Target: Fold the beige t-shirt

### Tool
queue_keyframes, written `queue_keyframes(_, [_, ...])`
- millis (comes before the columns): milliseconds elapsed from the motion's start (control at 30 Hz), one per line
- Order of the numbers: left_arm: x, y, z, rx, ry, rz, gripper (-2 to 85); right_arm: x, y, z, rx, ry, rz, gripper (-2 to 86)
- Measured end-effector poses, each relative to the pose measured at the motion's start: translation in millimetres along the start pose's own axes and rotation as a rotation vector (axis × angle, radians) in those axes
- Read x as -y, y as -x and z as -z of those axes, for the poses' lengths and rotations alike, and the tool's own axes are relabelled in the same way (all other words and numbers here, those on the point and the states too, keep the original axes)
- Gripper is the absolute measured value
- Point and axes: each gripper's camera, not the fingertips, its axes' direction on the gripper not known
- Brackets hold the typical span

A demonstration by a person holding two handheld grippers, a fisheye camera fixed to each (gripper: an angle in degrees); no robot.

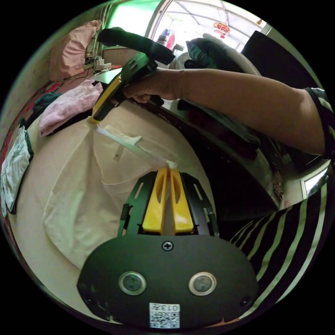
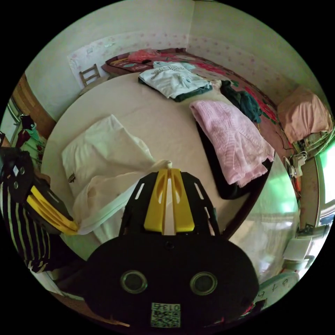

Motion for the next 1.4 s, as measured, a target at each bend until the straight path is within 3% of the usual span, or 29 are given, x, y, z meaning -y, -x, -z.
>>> queue_keyframes(100, [25.3, -0.1, -16.7, 0.019, 0.012, -0.016, 2.6, -17.6, -9.0, -17.2, -0.072, 0.066, -0.033, 4.1])
queue_keyframes(233, [45.6, 6.3, -33.0, -0.087, 0.055, -0.011, 7.4, -35.6, -32.5, -28.5, -0.137, 0.192, -0.233, 6.5])
queue_keyframes(333, [48.7, 2.2, -21.3, -0.119, 0.06, -0.05, 7.4, -52.6, -36.2, -4.7, -0.221, 0.095, -0.382, 4.3])
queue_keyframes(400, [45.2, 3.2, -4.4, -0.046, 0.017, -0.066, 6.5, -63.8, -27.2, 3.9, -0.204, 0.028, -0.39, 3.3])
queue_keyframes(467, [38.2, 21.1, 13.8, 0.126, 0.007, 0.0, 5.8, -76.0, -15.7, 2.9, -0.166, -0.016, -0.396, 2.3])
queue_keyframes(567, [28.2, 67.1, 17.3, 0.245, 0.066, 0.152, 6.0, -91.0, 7.2, -17.6, -0.047, -0.056, -0.342, 1.1])
queue_keyframes(667, [23.4, 110.6, 11.1, 0.229, 0.124, 0.27, 5.1, -98.5, 20.9, -54.7, -0.048, -0.003, -0.274, 0.6])
queue_keyframes(733, [20.2, 132.5, 9.2, 0.178, 0.12, 0.325, 4.0, -105.4, 10.8, -85.9, -0.093, 0.15, -0.312, 0.6])
queue_keyframes(833, [21.1, 153.6, 22.7, 0.076, 0.045, 0.419, 4.8, -116.7, -12.3, -80.0, -0.099, 0.108, -0.441, 1.2])
queue_keyframes(933, [42.5, 151.4, 44.8, 0.06, -0.073, 0.297, 4.6, -119.0, -26.9, -66.9, -0.153, -0.019, -0.471, 3.6])
queue_keyframes(1067, [95.9, 171.1, 38.3, 0.178, -0.007, 0.072, 8.6, -91.2, -44.3, -80.5, -0.084, -0.074, -0.337, 6.4])
queue_keyframes(1233, [152.6, 207.0, 10.5, 0.165, 0.139, -0.118, 11.0, -35.4, -62.2, -133.7, -0.021, 0.035, 0.0, 7.4])
queue_keyframes(1400, [184.7, 231.7, -8.6, 0.087, 0.256, -0.205, 8.6, -15.5, -83.7, -176.7, 0.084, 0.164, 0.136, 4.5])
